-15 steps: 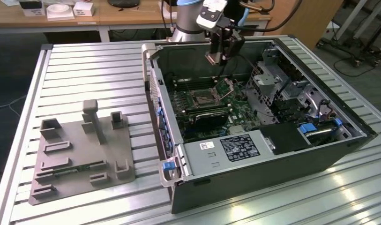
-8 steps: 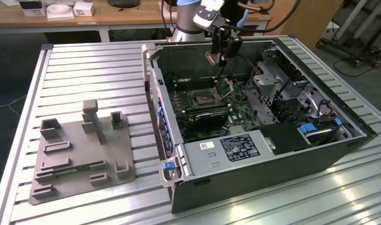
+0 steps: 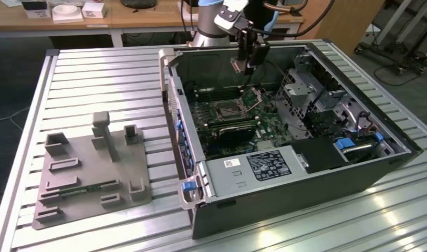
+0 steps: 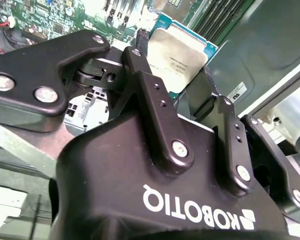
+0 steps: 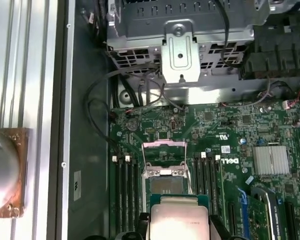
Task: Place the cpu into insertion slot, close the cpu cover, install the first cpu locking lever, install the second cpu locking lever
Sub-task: 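Place the cpu into insertion slot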
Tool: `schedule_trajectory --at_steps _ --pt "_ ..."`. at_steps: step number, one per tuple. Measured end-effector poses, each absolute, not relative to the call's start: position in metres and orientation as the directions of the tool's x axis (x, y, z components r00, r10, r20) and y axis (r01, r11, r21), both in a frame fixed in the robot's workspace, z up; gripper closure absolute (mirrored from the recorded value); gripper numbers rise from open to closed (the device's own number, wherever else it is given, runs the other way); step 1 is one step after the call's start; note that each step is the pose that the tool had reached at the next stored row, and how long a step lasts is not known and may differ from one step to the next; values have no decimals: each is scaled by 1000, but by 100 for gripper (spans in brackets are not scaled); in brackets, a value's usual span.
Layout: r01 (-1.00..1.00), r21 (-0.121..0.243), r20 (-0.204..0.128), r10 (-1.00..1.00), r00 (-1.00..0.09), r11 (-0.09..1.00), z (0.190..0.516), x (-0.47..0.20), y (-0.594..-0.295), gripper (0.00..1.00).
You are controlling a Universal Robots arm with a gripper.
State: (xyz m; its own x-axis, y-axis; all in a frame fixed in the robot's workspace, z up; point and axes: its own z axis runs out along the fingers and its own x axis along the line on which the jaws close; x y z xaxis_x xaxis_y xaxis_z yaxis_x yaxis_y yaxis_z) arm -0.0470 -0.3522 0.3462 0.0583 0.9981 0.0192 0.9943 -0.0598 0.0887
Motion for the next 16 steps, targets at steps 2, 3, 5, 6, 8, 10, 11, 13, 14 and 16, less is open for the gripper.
schedule_trajectory --at_steps 2,3,5,6,8,10,11,13,14,16 --pt "994 89 19 998 59 -60 346 -47 -352 46" --pt "994 89 19 998 59 -60 346 -47 -352 46" --pt "994 89 19 998 59 -60 346 -47 -352 46" --pt "994 88 19 998 59 -60 346 -47 -352 46" --pt "995 82 19 998 59 -60 346 -47 -352 46" --pt "996 65 18 998 59 -60 346 -47 -352 46" --pt "996 60 18 998 59 -60 346 -47 -352 46" --pt "997 56 17 998 59 -60 346 -47 -352 46" --pt "997 55 17 998 60 -60 346 -47 -352 46" --pt "997 55 17 998 59 -60 346 -47 -352 46"
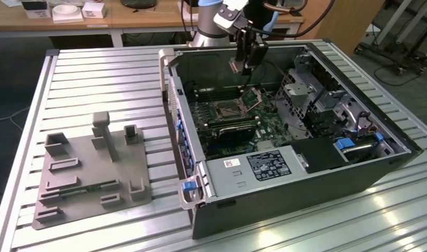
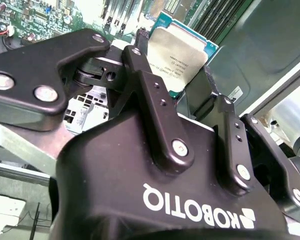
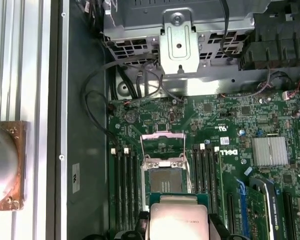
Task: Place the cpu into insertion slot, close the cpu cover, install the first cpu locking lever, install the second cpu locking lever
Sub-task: 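Place the cpu into insertion slot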
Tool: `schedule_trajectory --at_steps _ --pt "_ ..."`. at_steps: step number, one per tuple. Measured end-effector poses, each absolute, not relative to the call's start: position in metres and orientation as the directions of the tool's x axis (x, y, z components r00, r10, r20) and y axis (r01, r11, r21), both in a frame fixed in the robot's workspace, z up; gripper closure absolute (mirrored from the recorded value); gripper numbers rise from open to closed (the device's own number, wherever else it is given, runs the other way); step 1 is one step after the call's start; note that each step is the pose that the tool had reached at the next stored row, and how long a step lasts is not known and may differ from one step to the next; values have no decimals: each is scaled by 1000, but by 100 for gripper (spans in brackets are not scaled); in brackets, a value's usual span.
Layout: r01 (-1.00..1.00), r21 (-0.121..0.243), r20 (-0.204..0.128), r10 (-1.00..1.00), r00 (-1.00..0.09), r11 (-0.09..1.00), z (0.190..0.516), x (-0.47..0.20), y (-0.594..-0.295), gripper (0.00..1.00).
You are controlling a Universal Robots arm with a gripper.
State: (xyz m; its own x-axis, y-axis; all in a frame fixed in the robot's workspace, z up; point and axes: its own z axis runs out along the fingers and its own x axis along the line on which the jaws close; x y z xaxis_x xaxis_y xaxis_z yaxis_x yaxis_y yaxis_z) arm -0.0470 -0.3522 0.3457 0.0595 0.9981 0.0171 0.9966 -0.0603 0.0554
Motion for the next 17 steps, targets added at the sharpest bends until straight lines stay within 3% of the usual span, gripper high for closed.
schedule_trajectory --at_steps 17 --pt "998 39 16 998 54 -54 335 -47 -352 46"
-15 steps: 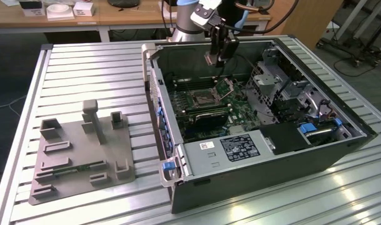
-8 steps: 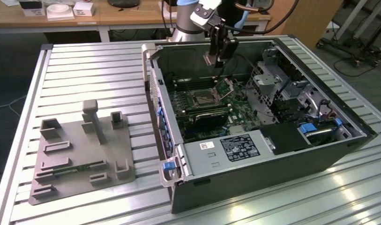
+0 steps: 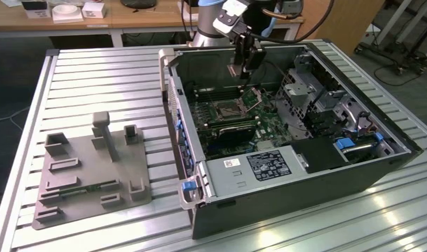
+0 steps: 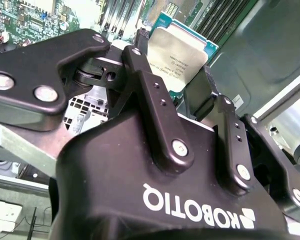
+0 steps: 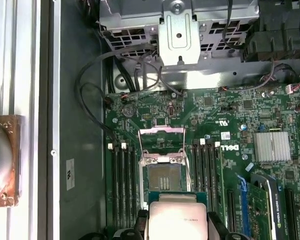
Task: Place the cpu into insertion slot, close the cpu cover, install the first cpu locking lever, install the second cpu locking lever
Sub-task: 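Place the cpu into insertion slot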
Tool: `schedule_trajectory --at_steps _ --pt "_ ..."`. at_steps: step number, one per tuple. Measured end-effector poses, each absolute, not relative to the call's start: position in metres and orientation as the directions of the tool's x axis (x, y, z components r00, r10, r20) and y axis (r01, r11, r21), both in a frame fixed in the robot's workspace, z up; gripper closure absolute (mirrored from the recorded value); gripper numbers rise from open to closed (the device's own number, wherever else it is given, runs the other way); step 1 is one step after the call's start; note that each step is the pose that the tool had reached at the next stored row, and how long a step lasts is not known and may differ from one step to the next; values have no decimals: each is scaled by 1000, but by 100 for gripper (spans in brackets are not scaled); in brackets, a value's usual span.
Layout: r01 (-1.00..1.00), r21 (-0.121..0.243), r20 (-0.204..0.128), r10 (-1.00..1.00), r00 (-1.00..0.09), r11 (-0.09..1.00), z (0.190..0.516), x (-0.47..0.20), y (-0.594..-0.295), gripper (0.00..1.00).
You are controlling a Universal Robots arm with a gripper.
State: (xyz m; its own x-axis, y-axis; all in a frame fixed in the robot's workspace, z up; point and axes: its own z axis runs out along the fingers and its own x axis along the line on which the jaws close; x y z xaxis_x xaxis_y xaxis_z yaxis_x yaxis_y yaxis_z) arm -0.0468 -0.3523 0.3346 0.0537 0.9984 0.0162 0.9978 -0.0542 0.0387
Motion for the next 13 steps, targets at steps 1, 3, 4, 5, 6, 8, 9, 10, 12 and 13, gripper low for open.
schedule_trajectory --at_steps 1,3,4,5,6,8,9,10,12,13 --pt "998 39 16 999 51 -52 333 -47 -352 46" --pt "998 39 16 999 48 -49 331 -47 -352 46" --pt "998 39 16 999 47 -48 331 -47 -352 46" --pt "998 39 16 999 46 -47 330 -47 -352 46" --pt "998 39 16 999 46 -46 329 -47 -352 46" --pt "998 39 16 999 45 -46 328 -47 -352 46" --pt "998 39 16 999 45 -45 327 -47 -352 46" --pt "998 39 16 999 45 -45 326 -47 -352 46" --pt "998 39 16 999 44 -45 325 -47 -352 46" --pt "998 39 16 999 44 -45 324 -47 -352 46"
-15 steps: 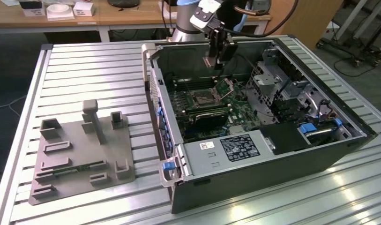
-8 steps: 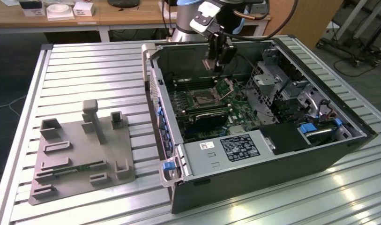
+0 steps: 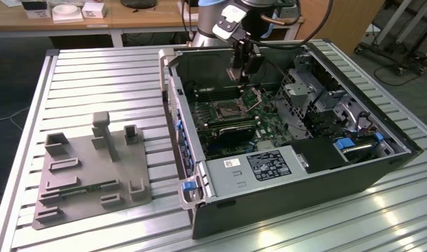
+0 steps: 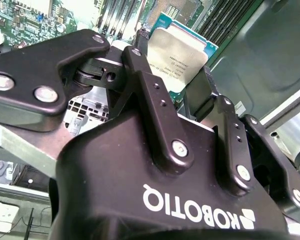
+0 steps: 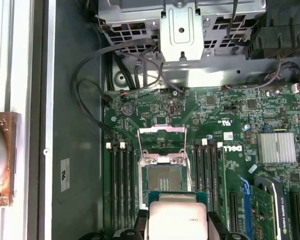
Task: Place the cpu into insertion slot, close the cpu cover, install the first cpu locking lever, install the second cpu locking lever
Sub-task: 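Place the cpu into insertion slot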
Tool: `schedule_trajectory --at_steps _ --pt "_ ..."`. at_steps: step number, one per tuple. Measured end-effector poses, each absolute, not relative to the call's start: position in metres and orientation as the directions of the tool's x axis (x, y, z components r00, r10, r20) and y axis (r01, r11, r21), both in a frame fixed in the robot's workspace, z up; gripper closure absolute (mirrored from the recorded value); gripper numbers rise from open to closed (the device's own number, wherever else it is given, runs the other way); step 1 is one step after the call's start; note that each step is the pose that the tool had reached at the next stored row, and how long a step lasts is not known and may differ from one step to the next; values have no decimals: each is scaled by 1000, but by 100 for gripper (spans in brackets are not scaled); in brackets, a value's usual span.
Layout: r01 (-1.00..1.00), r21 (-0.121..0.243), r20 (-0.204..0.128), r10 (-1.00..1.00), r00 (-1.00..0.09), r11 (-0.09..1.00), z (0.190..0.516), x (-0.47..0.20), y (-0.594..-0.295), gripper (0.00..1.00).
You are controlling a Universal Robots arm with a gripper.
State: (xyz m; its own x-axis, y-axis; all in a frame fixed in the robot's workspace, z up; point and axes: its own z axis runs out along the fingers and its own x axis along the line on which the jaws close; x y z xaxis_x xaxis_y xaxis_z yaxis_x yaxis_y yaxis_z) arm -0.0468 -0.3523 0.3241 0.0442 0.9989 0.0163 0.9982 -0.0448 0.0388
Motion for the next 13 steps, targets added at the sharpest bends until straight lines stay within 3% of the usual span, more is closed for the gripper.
schedule_trajectory --at_steps 13 --pt "998 39 16 999 44 -45 316 -47 -352 46"
